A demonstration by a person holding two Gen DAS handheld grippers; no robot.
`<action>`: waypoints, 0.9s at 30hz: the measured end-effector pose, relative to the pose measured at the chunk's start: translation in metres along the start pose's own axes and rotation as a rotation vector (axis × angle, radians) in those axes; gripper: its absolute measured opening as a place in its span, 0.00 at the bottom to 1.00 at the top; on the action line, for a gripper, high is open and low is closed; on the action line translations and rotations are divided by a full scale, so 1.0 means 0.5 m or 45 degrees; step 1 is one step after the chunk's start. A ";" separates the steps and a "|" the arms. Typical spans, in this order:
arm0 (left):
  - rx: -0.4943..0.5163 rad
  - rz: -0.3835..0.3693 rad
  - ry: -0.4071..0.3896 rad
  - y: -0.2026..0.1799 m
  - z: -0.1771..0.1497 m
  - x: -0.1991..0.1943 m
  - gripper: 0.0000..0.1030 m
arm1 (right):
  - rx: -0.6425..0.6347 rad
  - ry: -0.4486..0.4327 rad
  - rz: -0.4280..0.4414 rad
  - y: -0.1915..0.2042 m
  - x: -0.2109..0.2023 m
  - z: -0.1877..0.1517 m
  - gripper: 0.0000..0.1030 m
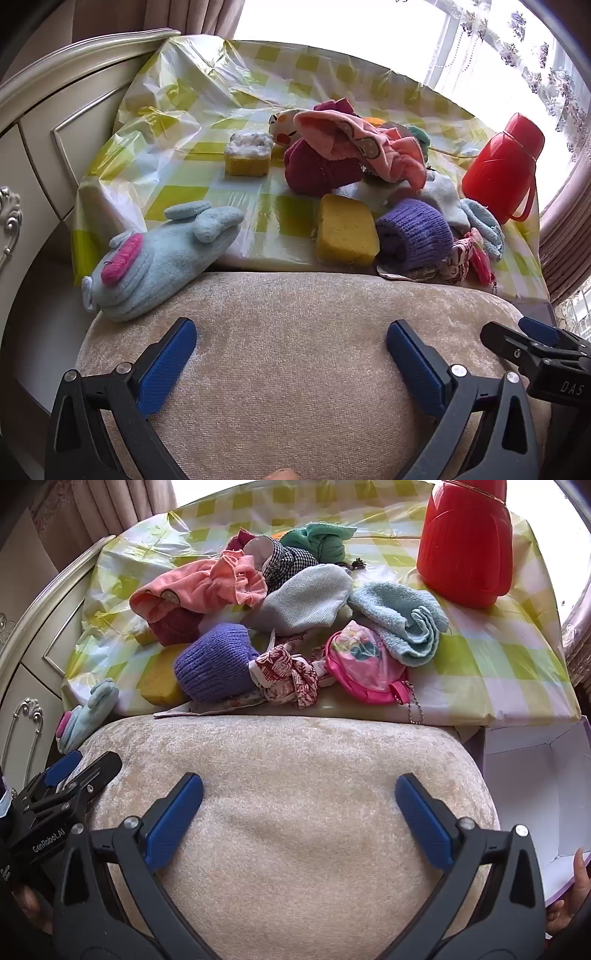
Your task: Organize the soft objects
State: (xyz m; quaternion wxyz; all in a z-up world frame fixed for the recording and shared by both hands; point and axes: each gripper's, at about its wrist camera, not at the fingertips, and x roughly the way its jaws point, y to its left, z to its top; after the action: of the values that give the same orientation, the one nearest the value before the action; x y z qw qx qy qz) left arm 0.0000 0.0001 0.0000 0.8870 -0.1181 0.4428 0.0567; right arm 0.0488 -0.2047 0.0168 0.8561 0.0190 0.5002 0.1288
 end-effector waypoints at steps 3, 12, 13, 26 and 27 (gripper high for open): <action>0.001 0.003 -0.002 0.000 0.000 0.000 1.00 | 0.003 0.004 0.004 0.001 0.000 0.000 1.00; 0.001 0.009 -0.003 0.000 -0.002 0.000 1.00 | 0.005 0.008 0.011 -0.001 -0.001 0.001 1.00; 0.002 0.009 -0.002 0.001 -0.002 0.001 1.00 | 0.005 0.008 0.010 -0.001 -0.002 0.001 1.00; -0.002 0.029 0.029 0.000 0.004 0.007 1.00 | 0.009 -0.016 0.013 -0.003 -0.003 -0.005 1.00; -0.002 0.032 0.031 -0.001 0.004 0.007 1.00 | 0.009 -0.017 0.013 -0.003 -0.003 -0.004 1.00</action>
State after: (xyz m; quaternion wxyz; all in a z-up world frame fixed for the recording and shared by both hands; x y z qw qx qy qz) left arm 0.0039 0.0003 -0.0016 0.8806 -0.1141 0.4550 0.0667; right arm 0.0466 -0.2067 0.0169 0.8587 0.0254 0.4948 0.1312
